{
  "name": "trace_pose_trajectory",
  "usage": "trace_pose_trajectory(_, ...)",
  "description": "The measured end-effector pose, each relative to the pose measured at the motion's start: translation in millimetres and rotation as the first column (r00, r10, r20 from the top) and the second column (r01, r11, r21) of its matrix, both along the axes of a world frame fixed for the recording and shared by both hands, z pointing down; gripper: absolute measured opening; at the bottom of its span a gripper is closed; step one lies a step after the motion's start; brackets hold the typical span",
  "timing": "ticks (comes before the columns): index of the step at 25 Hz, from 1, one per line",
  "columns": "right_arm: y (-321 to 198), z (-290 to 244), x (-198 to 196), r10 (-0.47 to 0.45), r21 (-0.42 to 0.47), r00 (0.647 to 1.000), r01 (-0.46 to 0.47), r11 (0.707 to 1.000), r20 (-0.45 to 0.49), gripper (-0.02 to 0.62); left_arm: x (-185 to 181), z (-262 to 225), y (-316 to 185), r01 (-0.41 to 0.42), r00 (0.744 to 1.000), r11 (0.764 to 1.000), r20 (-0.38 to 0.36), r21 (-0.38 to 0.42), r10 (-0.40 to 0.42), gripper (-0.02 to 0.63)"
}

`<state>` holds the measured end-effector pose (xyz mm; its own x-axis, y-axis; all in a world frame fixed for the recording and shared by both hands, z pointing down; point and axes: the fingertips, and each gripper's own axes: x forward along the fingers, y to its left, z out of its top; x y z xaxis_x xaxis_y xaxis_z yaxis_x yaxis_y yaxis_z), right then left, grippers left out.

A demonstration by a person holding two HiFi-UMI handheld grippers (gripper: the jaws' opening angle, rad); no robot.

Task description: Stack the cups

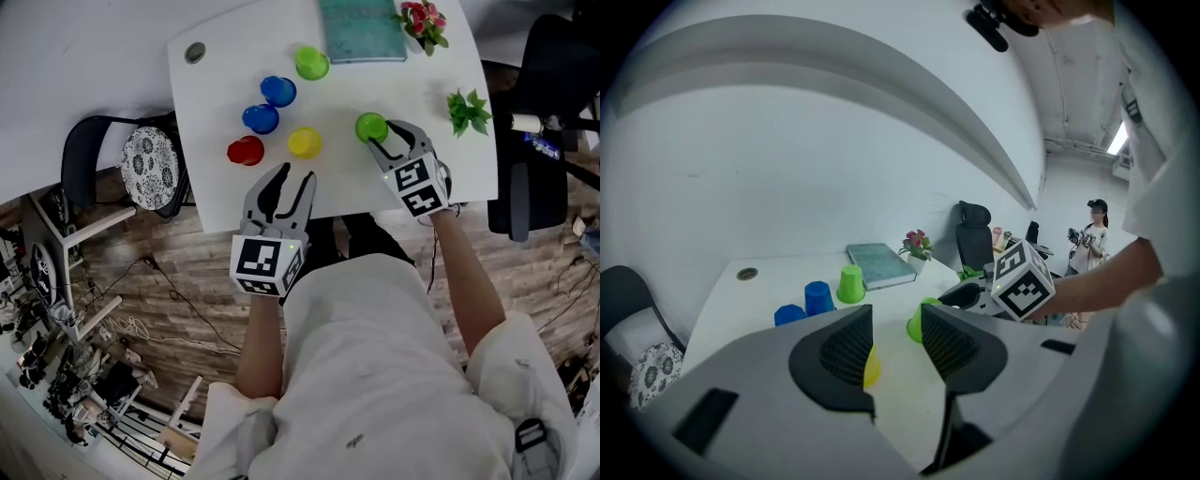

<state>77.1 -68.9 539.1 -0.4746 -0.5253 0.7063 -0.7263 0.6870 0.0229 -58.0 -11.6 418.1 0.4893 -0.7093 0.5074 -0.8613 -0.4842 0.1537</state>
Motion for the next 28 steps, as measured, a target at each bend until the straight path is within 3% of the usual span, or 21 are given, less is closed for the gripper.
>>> trace_pose_trajectory(10,7,-10,6,0.011,-0.014,0.999,-0.010,1.000,0.034,0.236,-11,23,-7,0.025,0.999,1.000,0.046,-0.014,-0.025,0.200)
trace_pose_trajectory(28,30,-42,34,0.075,0.013,0.994,-0.076,0.997,0.074,0.232,-23,91,-24,0.012,0.993,0.996,0.115,-0.093,-0.001,0.244)
